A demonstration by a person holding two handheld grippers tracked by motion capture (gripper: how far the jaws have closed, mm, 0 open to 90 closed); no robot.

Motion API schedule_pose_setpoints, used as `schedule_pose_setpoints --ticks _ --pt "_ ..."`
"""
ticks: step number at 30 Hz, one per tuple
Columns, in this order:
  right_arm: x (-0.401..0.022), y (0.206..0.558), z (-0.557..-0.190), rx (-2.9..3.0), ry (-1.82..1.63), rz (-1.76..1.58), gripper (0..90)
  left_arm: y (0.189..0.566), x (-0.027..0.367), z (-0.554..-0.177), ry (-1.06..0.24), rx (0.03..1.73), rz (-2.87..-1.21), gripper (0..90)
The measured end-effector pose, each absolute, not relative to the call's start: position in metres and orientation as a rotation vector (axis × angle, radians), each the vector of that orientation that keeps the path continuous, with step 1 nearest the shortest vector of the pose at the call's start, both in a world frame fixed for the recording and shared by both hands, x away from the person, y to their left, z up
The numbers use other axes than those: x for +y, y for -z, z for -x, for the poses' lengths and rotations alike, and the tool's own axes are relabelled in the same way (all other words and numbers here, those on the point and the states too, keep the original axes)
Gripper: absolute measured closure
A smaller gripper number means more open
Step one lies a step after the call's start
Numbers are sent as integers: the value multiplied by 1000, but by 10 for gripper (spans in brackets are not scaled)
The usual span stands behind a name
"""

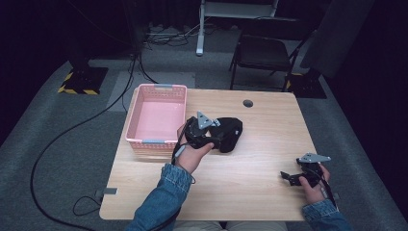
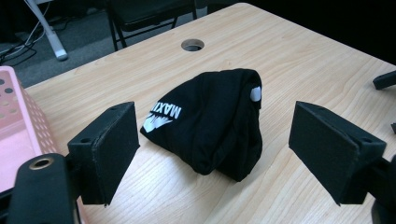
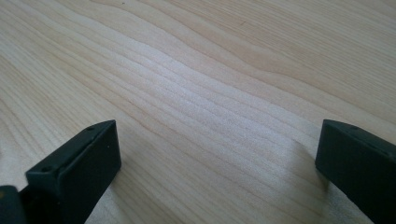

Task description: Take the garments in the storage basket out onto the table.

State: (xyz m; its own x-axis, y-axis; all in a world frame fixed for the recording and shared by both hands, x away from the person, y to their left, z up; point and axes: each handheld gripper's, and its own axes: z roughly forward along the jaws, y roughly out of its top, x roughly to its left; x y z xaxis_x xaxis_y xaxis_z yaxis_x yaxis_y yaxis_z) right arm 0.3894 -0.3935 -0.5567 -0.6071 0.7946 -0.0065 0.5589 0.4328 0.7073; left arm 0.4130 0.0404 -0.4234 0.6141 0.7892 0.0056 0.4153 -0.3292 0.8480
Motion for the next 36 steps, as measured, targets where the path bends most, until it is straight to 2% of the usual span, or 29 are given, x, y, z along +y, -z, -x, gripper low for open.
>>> schedule_pose_setpoints --ticks 36 --pt "-393 557 -389 2351 -970 -1160 0 433 86 -387 -585 986 -1936 158"
